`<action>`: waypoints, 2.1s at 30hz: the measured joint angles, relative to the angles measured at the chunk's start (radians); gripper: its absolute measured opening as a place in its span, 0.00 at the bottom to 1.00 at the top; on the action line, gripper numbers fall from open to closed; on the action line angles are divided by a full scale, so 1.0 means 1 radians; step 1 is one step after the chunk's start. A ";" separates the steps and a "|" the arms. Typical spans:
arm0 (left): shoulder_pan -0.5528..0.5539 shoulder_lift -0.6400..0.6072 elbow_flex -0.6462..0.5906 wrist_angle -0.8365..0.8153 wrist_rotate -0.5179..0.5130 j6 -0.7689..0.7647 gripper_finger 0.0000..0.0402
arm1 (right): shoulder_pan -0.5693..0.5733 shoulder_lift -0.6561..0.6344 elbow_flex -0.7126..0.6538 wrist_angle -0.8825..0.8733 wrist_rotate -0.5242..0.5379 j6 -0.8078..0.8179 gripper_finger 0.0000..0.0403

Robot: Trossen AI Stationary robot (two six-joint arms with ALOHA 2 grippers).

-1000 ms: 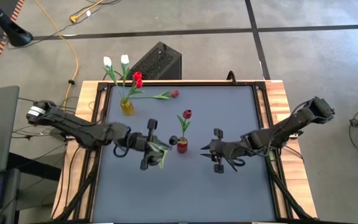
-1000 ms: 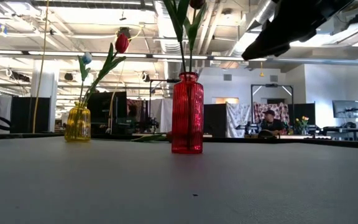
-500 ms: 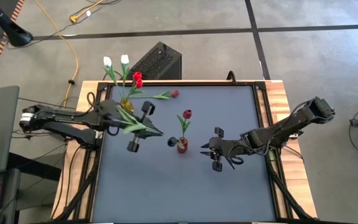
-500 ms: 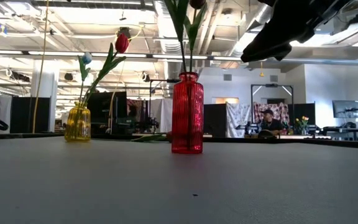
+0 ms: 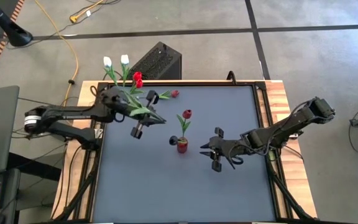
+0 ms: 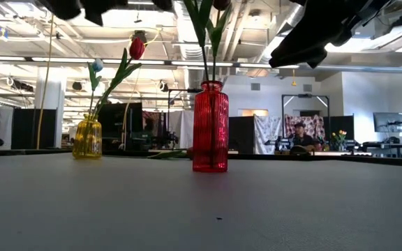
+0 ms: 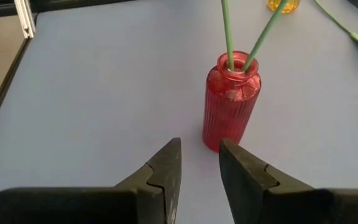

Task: Sort flowers into vase by color
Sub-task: Put the black tulip into the red vase

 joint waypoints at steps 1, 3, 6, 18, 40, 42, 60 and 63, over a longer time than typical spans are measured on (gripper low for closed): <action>0.012 0.020 0.000 0.030 0.010 -0.019 0.00 | 0.000 0.000 0.000 -0.001 0.000 -0.002 0.33; 0.036 0.055 0.000 0.079 0.046 -0.048 0.00 | 0.000 0.000 0.000 -0.006 0.000 -0.014 0.33; 0.061 0.101 0.000 0.149 0.074 -0.083 0.00 | 0.000 0.000 0.000 -0.004 0.001 -0.044 0.33; 0.022 0.276 -0.036 0.387 0.131 -0.175 0.00 | -0.015 0.000 0.000 -0.008 0.002 -0.081 0.33; -0.039 0.402 -0.226 0.699 -0.146 -0.176 0.00 | -0.042 0.000 0.000 0.018 0.002 -0.090 0.33; -0.044 0.431 -0.226 0.717 -0.159 -0.184 0.00 | -0.041 0.000 0.000 0.019 0.002 -0.090 0.33; -0.105 0.610 -0.157 0.844 -0.163 -0.256 0.00 | -0.041 0.000 0.000 0.019 0.001 -0.089 0.33; -0.107 0.617 -0.154 0.832 -0.163 -0.256 0.00 | -0.039 0.000 0.000 0.019 0.001 -0.089 0.33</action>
